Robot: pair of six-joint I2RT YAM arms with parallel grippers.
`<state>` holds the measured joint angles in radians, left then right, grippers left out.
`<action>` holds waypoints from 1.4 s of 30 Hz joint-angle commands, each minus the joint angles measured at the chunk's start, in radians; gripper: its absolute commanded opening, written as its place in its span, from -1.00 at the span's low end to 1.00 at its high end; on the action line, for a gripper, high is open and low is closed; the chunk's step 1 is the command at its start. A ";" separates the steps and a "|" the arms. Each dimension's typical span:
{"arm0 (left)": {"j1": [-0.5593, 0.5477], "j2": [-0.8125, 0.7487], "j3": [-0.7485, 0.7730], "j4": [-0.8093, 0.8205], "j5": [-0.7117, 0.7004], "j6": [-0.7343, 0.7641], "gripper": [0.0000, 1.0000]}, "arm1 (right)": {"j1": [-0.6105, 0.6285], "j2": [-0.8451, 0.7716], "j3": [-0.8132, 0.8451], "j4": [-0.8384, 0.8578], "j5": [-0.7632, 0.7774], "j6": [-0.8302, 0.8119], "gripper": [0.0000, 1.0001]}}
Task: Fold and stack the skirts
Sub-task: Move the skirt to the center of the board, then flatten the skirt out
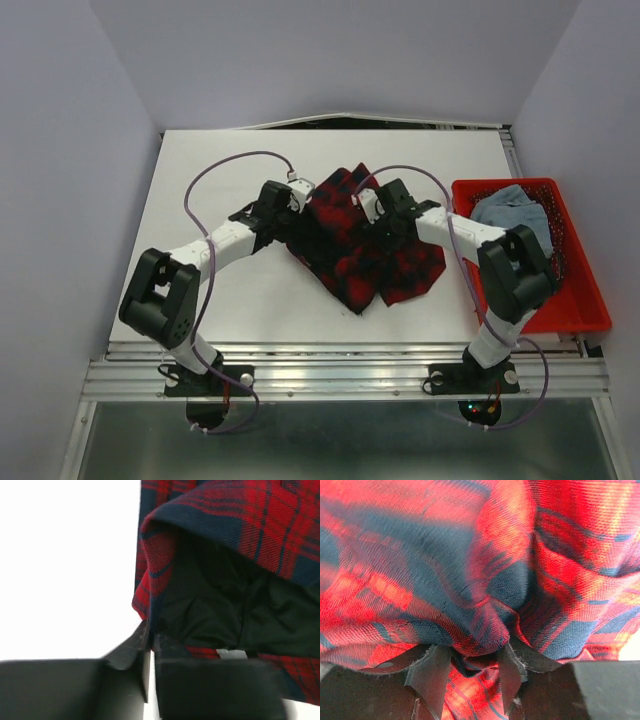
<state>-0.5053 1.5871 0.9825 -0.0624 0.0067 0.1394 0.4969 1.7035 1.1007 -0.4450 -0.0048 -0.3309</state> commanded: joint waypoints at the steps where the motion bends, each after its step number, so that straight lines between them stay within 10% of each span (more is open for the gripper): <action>1: 0.031 -0.128 -0.013 -0.020 -0.065 0.038 -1.00 | -0.024 0.120 0.219 0.164 0.127 -0.049 -0.11; 14: 0.065 -0.177 -0.054 -0.112 0.130 -0.021 -1.00 | -0.073 0.081 0.582 -0.032 0.077 0.065 0.60; 26: 0.085 -0.122 -0.025 -0.178 0.216 -0.027 -1.00 | 0.011 -0.185 0.101 -0.031 -0.198 0.110 0.08; 42: 0.123 -0.111 0.007 -0.200 0.292 -0.031 -1.00 | 0.374 -0.065 -0.065 0.322 0.227 0.085 0.02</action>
<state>-0.3843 1.4796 0.9497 -0.2474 0.2642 0.1143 0.8452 1.5951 1.0340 -0.2478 0.0963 -0.2596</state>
